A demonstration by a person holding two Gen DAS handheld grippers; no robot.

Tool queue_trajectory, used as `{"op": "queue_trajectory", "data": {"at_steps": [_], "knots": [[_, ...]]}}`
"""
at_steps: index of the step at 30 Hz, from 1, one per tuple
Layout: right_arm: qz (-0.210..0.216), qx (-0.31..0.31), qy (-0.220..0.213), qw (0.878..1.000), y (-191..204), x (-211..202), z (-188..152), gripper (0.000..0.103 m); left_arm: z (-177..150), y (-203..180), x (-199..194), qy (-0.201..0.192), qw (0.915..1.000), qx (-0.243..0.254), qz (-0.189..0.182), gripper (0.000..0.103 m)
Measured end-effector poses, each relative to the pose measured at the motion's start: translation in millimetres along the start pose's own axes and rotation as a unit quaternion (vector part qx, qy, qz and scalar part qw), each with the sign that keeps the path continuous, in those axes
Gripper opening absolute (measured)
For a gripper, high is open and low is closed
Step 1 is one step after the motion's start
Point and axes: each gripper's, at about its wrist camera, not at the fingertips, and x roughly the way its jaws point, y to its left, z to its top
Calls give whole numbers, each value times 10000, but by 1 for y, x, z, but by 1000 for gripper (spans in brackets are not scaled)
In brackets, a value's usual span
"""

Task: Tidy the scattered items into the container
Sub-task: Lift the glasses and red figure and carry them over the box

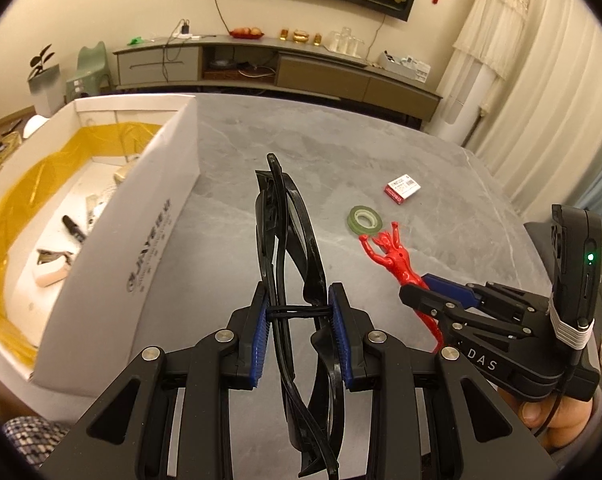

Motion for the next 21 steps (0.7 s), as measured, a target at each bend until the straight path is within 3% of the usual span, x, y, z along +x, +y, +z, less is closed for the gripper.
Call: {"op": "queue_trajectory", "data": {"at_steps": [21], "knots": [[137, -117, -355, 9992, 34, -42, -5, 28, -5, 8, -49, -413, 9991, -86, 49, 30]]}}
